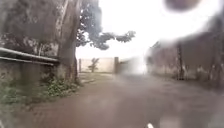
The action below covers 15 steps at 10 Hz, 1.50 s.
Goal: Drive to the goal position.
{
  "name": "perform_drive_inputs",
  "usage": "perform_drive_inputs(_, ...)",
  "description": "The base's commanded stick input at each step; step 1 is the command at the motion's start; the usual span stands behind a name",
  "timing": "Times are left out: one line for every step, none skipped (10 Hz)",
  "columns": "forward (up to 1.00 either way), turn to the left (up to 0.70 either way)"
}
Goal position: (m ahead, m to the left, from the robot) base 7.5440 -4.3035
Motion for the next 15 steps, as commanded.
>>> perform_drive_inputs(0.50,0.02)
perform_drive_inputs(0.50,0.02)
perform_drive_inputs(0.50,0.02)
perform_drive_inputs(0.50,0.02)
perform_drive_inputs(0.50,0.02)
perform_drive_inputs(0.50,0.02)
perform_drive_inputs(0.50,0.02)
perform_drive_inputs(0.50,0.02)
perform_drive_inputs(0.50,0.02)
perform_drive_inputs(0.50,0.02)
perform_drive_inputs(0.50,0.02)
perform_drive_inputs(0.50,0.02)
perform_drive_inputs(0.50,0.02)
perform_drive_inputs(0.50,0.02)
perform_drive_inputs(0.50,0.02)
